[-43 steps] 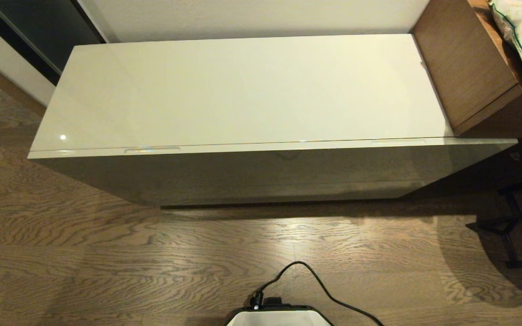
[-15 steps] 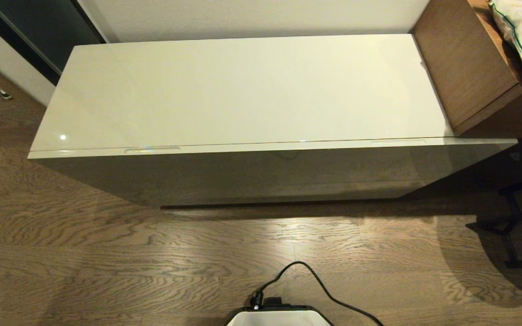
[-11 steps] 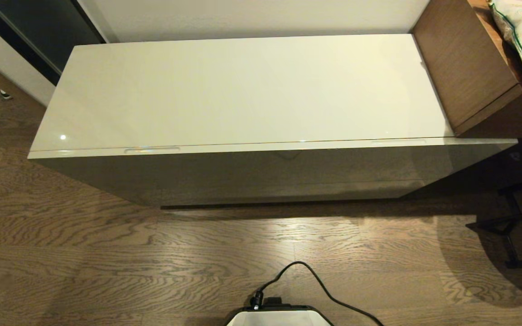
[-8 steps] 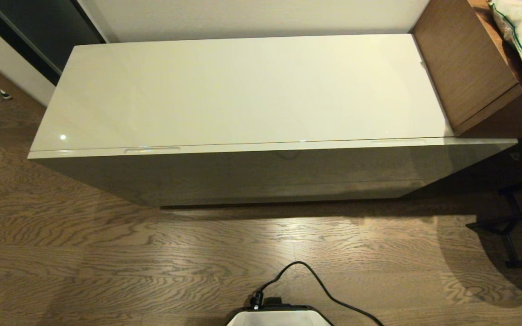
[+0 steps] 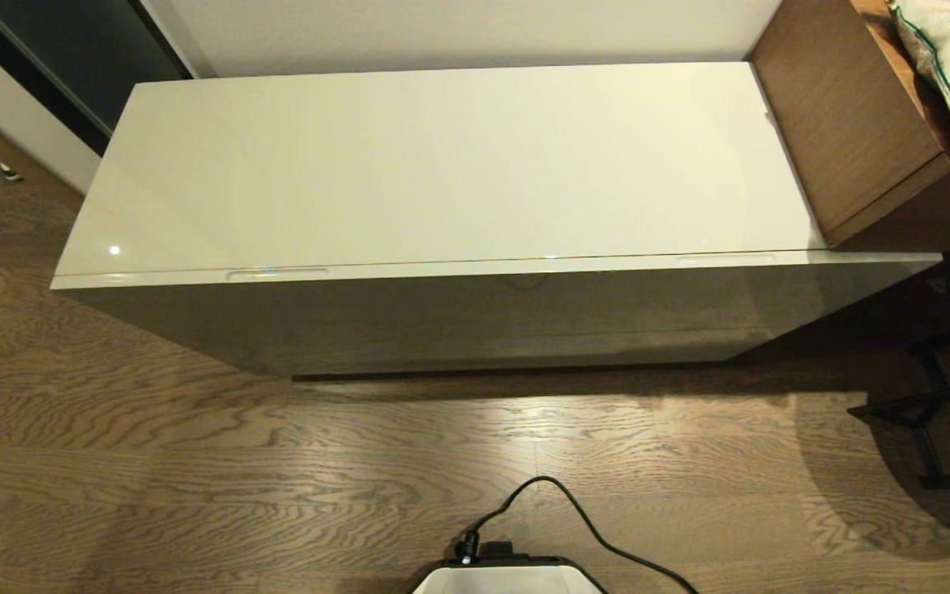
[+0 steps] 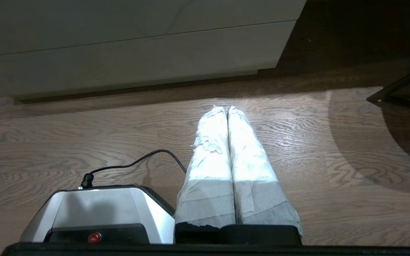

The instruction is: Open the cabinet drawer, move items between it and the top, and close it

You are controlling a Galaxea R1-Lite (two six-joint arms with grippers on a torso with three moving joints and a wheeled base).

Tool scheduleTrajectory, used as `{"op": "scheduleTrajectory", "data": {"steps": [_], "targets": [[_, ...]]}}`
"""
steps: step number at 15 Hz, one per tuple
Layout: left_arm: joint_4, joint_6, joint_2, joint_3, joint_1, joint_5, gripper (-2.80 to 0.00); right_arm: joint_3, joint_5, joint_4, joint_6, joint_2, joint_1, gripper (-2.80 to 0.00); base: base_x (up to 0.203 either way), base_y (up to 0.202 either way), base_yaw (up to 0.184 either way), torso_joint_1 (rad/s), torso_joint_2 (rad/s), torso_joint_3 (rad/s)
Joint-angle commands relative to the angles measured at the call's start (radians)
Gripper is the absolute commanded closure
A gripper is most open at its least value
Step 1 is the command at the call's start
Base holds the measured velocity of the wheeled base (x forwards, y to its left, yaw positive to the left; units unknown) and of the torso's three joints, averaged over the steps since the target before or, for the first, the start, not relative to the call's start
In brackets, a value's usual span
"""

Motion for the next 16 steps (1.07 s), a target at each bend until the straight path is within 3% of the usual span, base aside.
{"op": "scheduleTrajectory", "data": {"steps": [1, 16], "targets": [[0.0, -0.001, 0.0, 0.0, 0.0, 0.0, 0.0, 0.0, -0.001, 0.0, -0.001, 0.001, 0.001, 0.0, 0.0, 0.0, 0.0, 0.0, 0.0, 0.0], [0.0, 0.0, 0.0, 0.0, 0.0, 0.0, 0.0, 0.0, 0.0, 0.0, -0.001, 0.001, 0.001, 0.0, 0.0, 0.0, 0.0, 0.0, 0.0, 0.0]]}}
